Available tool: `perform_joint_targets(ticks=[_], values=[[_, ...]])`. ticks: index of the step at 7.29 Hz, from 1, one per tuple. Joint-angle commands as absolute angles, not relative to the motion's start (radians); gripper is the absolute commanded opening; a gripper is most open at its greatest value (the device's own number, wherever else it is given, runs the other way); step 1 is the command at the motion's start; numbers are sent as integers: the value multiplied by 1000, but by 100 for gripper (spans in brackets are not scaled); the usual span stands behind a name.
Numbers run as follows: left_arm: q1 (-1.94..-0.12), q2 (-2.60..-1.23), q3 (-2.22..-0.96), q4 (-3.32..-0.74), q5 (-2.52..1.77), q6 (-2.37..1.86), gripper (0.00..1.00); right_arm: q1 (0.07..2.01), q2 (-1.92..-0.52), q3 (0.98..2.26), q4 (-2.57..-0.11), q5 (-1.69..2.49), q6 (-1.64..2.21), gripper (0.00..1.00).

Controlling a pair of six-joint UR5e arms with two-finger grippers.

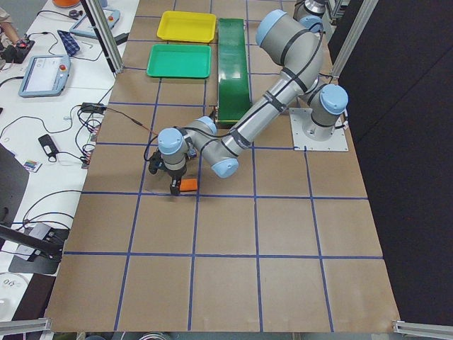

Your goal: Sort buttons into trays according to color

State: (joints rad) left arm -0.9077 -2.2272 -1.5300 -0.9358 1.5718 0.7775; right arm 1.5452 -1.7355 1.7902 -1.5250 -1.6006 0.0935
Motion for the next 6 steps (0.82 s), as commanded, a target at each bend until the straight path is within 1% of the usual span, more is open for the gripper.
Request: perform_joint_targets(ticks=[1,3,4,5,6], values=[[-905,-2223,-1534,-958,1578,782,1,1545,-1740,1807,-1535,-1598,92,100],[-922,-2195,-1522,-1017,1580,779,0,1542,-1740,1807,-1520,-1605,91,100],[-925,-2139,-1540,-1035,1578,778,0,1546,-1746,1812,-1516,-1605,92,100],[-951,-2052,-1583,-1081,1580,772,0,1545,-1747,1813,-1520,-1603,92,100],[-1019,-1946,-1654,-1129,1612,776,0,1545,-1747,1812,-1529,-1603,87,100]])
